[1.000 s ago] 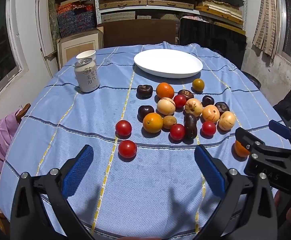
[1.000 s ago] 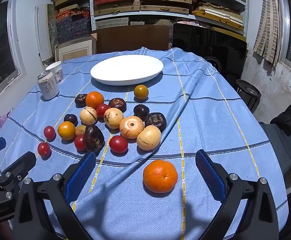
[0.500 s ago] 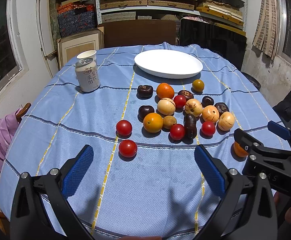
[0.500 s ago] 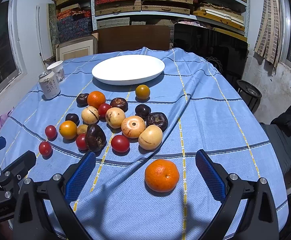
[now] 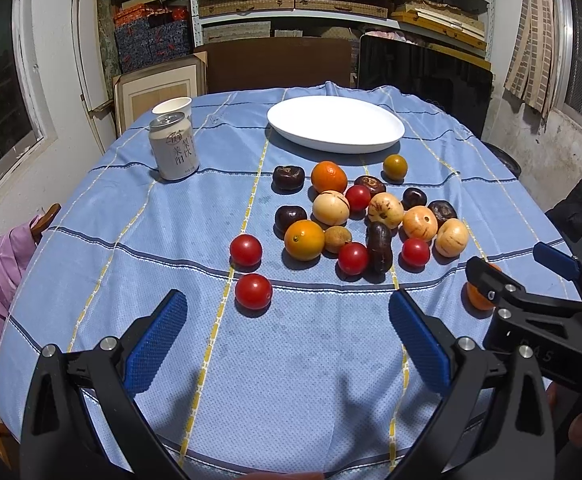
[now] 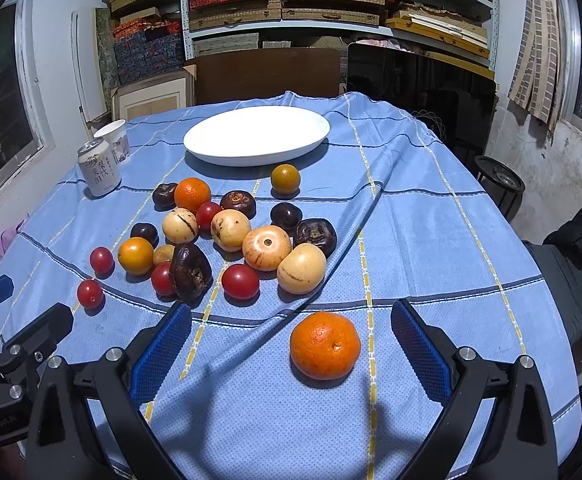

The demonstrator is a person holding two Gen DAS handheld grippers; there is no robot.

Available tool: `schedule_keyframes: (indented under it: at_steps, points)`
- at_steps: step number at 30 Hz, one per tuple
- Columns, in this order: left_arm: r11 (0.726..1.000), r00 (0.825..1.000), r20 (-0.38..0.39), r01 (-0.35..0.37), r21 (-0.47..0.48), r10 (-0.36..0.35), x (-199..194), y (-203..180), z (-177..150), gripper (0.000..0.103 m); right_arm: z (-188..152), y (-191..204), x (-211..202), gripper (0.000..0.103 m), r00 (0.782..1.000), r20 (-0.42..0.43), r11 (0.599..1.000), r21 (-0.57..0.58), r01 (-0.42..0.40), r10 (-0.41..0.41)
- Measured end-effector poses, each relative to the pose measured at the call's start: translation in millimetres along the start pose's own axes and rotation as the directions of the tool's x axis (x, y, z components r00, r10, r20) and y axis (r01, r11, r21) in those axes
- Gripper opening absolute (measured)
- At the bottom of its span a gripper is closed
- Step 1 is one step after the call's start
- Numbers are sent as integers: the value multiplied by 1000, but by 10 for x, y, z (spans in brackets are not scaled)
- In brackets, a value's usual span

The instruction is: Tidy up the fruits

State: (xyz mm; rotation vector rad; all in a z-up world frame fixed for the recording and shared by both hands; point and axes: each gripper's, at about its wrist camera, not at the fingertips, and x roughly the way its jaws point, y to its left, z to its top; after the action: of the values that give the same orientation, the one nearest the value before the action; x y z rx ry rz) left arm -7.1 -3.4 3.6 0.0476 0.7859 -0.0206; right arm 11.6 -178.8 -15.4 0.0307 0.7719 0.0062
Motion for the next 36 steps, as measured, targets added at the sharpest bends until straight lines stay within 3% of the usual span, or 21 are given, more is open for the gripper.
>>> schedule_keyframes:
  at_steps: [36]
  points:
    - [1000,1000,-12,12,-3,-13,50,-51,-98,99,-35,17,42,100,1000,-6,1000,4,-11,11]
